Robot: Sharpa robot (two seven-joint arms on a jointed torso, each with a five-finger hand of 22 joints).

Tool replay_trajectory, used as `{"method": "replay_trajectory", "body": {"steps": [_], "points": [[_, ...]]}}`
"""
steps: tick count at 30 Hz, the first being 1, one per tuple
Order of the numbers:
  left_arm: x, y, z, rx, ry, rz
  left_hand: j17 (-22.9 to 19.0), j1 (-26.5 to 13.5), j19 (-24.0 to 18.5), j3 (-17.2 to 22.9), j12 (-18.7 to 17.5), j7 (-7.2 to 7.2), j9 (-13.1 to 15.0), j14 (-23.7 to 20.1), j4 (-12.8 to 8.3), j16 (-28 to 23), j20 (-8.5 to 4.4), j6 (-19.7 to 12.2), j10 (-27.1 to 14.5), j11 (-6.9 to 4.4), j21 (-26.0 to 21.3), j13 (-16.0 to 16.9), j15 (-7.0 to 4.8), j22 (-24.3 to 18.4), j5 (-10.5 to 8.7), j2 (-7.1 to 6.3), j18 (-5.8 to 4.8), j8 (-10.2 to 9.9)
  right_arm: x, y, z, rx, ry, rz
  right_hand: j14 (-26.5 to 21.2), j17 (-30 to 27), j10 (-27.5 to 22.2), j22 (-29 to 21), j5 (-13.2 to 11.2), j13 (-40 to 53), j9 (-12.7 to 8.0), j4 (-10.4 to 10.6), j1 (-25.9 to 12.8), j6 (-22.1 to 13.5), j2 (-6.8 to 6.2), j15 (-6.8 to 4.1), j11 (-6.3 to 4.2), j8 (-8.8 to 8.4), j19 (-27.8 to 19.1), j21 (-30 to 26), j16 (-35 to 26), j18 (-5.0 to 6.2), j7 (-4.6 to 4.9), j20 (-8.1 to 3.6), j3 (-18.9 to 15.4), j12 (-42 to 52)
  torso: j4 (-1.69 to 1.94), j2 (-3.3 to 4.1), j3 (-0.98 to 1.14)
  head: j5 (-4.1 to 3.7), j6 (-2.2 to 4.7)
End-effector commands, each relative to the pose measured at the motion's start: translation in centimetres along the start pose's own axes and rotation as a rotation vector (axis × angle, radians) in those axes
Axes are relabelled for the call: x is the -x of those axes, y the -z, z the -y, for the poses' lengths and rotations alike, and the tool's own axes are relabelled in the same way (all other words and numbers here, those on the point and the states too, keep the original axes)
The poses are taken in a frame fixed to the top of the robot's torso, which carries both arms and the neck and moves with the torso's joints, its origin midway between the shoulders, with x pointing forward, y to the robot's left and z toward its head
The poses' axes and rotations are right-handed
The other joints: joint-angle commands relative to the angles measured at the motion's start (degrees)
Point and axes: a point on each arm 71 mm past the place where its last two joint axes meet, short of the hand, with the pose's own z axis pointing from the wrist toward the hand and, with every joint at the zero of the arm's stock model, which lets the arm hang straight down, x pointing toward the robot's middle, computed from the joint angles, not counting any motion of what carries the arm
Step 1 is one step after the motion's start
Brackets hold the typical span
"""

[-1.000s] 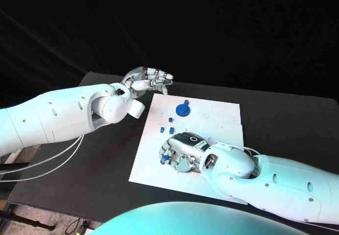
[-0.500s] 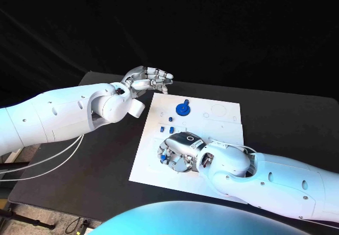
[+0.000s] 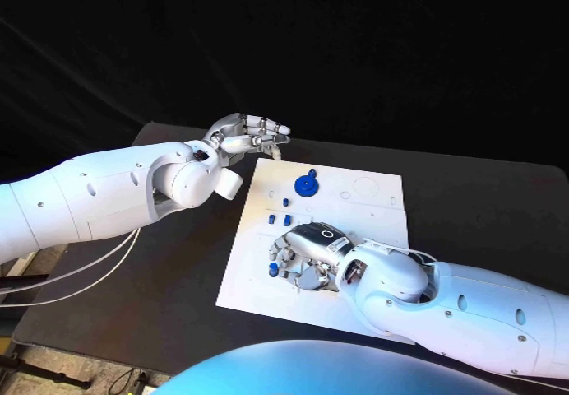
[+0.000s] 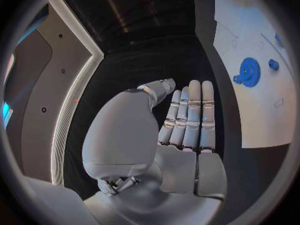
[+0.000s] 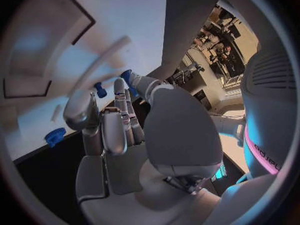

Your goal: Assemble the parts on the task board

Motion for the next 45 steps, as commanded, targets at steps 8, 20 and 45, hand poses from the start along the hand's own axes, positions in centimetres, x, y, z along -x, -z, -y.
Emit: {"method": "replay_trajectory", "body": {"steps": [8, 20, 45], "points": [[-0.2, 0.0, 0.0, -0.003, 0.003, -0.018, -0.1, -0.6, 0.2, -0.2, 0.1, 0.90, -0.1, -0.1, 0.0, -0.2, 0.41, -0.5, -0.4, -0.05, -0.3, 0.1, 0.15, -0.1, 0.11, 0.17, 0.67, -0.2, 3.1, 2.5, 0.4, 0.026, -0.075, 0.244, 1.3, 0.1, 0.1, 5.9, 1.9, 0.7, -0.8, 0.4, -0.4, -2.1, -1.35, -0.07, -0.19, -1.71, 0.2, -0.2, -0.1, -0.37, 0.07, 0.23, -1.9, 1.5, -0.09, -0.15, 0.04, -0.86, 0.74], [0.1, 0.3, -0.9, 0.012, 0.002, -0.013, -0.1, -0.6, 0.3, -0.3, 0.1, 0.91, -0.1, -0.1, 0.0, -0.2, 0.43, -0.6, -0.5, -0.04, -0.5, 0.1, 0.16, -0.2, 0.11, 0.18, 0.67, -0.2, 6.6, 9.8, 8.6, -0.354, -0.362, 0.171, 3.2, 8.1, 6.3, 9.1, 3.9, 47.7, 5.0, 11.5, -4.6, 1.1, 1.36, -1.73, -3.07, 7.73, 3.5, 7.9, 4.1, -1.74, -1.94, -1.69, -23.0, 51.1, -0.94, -1.08, 0.04, -3.62, 1.61], [-0.1, 0.8, -2.1, 0.030, 0.014, -0.017, -0.1, -0.7, 0.3, -0.3, 0.1, 0.91, -0.1, -0.2, 0.0, -0.2, 0.44, -0.6, -0.5, -0.04, -0.6, 0.1, 0.18, -0.2, 0.10, 0.15, 0.66, -0.2, 2.5, 16.4, 11.6, -0.653, -0.328, 0.013, 5.0, 19.7, 15.4, 10.8, 4.3, 81.0, 7.7, 11.6, -6.8, -0.5, 7.28, -1.74, -2.48, 13.66, 5.7, 14.6, 8.3, -2.95, -2.40, -1.23, -41.9, 81.1, -1.74, -2.07, 0.03, -7.86, 0.30]]}}
